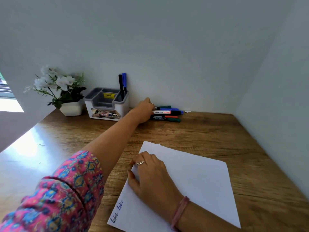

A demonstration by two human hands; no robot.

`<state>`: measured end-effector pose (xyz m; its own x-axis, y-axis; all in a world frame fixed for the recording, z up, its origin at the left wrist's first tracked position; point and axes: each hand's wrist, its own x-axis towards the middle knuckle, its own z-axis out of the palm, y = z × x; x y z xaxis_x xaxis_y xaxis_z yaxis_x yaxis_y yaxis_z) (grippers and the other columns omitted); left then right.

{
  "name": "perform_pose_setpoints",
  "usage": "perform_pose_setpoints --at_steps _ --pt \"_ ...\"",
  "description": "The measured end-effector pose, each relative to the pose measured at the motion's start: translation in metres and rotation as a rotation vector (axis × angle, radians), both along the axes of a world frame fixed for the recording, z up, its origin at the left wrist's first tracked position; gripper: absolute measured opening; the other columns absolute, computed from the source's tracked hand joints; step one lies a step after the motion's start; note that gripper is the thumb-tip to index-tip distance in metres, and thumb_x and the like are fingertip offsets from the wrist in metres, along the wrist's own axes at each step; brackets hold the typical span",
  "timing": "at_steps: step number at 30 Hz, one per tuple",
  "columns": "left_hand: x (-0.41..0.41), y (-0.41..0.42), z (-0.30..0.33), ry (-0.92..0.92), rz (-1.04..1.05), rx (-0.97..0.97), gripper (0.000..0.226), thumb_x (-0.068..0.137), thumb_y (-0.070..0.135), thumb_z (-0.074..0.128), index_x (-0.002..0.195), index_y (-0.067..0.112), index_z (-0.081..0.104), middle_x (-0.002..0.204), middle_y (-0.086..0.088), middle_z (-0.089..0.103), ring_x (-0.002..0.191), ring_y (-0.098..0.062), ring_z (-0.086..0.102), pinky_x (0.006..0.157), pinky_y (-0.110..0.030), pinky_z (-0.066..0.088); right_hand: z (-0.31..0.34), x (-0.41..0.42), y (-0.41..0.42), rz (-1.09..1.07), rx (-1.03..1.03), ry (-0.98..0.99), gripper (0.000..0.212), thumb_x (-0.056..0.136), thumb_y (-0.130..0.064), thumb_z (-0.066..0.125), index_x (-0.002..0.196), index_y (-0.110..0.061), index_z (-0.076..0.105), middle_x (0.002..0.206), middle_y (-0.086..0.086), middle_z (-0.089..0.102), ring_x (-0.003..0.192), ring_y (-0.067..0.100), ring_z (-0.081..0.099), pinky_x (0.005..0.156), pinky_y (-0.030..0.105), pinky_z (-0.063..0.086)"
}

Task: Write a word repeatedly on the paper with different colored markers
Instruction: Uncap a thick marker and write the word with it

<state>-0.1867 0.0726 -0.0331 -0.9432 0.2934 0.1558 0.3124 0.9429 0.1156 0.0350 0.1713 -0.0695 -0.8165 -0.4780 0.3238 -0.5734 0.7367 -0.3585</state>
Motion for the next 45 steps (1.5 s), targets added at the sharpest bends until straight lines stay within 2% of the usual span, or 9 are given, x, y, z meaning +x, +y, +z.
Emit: perform_pose_setpoints --at_steps 6,13,20,25,32,35,38,41,45 --pt "0.012 -0.003 0.003 0.071 0.025 0.065 0.032 0.096 0.008 0.045 0.127 0.004 0.050 0.126 -0.017 0.047 0.114 -0.031 0.045 0.098 -0.037 0.037 -0.003 0.000 0.001 0.006 -0.038 0.057 0.033 0.095 -0.034 0.046 0.118 -0.012 0.054 0.120 0.005 0.055 0.107 0.018 0.049 0.091 0.028 0.039" --pt "0.074 -0.035 0.027 0.203 -0.036 0.470 0.024 0.092 0.017 0.055 0.114 0.011 0.061 0.110 -0.006 0.058 0.100 -0.017 0.055 0.087 -0.022 0.040 0.000 0.002 0.001 0.023 -0.059 0.079 0.033 0.095 -0.031 0.046 0.122 -0.013 0.052 0.123 0.003 0.052 0.111 0.018 0.047 0.092 0.029 0.035" --pt "0.152 -0.062 0.030 -0.261 -0.031 1.621 0.020 0.088 0.008 0.060 0.107 0.009 0.065 0.100 -0.008 0.069 0.097 -0.017 0.067 0.079 -0.023 0.055 0.002 0.004 0.004 0.011 -0.065 0.049 0.028 0.094 -0.032 0.048 0.116 -0.015 0.052 0.116 0.002 0.054 0.105 0.018 0.048 0.089 0.029 0.037" --pt "0.177 -0.066 0.022 -0.319 -0.070 2.026 0.012 0.089 0.014 0.060 0.098 0.008 0.065 0.086 -0.004 0.068 0.080 -0.011 0.067 0.075 -0.021 0.056 0.004 0.004 0.005 0.003 -0.146 -0.071 0.025 0.092 -0.029 0.054 0.114 -0.019 0.052 0.114 0.000 0.055 0.107 0.016 0.049 0.094 0.034 0.041" --pt "0.188 -0.061 0.026 -0.477 0.028 1.909 0.020 0.086 0.023 0.065 0.100 0.008 0.067 0.085 -0.002 0.065 0.071 -0.008 0.063 0.067 -0.020 0.056 0.020 -0.005 0.009 -0.061 -0.571 -0.382 0.021 0.097 -0.018 0.046 0.113 -0.016 0.060 0.107 -0.003 0.063 0.094 0.004 0.055 0.077 0.011 0.042" --pt "0.195 -0.053 0.028 -0.566 -0.073 1.787 0.018 0.087 0.021 0.063 0.098 0.006 0.066 0.080 -0.003 0.067 0.074 -0.012 0.063 0.085 -0.032 0.055 0.038 -0.005 0.010 -0.106 -0.855 -0.551 0.032 0.094 -0.037 0.048 0.094 -0.011 0.066 0.071 -0.005 0.057 0.065 0.006 0.050 0.059 0.018 0.042" --pt "0.200 -0.044 0.027 -0.613 -0.155 1.699 0.016 0.089 0.019 0.061 0.097 0.006 0.064 0.079 -0.004 0.066 0.070 -0.012 0.064 0.071 -0.025 0.058 0.047 -0.001 0.012 -0.022 -0.908 -0.723 0.040 0.078 -0.054 0.055 0.071 -0.015 0.061 0.056 -0.006 0.046 0.056 0.007 0.040 0.057 0.023 0.037" --pt "0.202 -0.039 0.025 -0.588 -0.153 1.672 0.013 0.089 0.022 0.062 0.094 0.010 0.065 0.077 -0.003 0.064 0.067 -0.011 0.062 0.064 -0.023 0.056 0.050 0.002 0.013 0.009 -0.817 -0.694 0.030 0.072 -0.048 0.062 0.072 -0.018 0.061 0.051 -0.010 0.043 0.054 0.007 0.038 0.060 0.024 0.037" --pt "0.204 -0.042 0.028 -0.684 -0.109 1.335 0.053 0.084 0.053 0.054 0.108 0.008 0.064 0.103 -0.009 0.070 0.098 -0.021 0.067 0.092 -0.035 0.052 0.056 -0.005 0.020 -0.012 -0.964 -0.634 0.029 0.070 -0.049 0.065 0.076 -0.020 0.067 0.067 0.004 0.049 0.066 0.021 0.040 0.071 0.038 0.037"
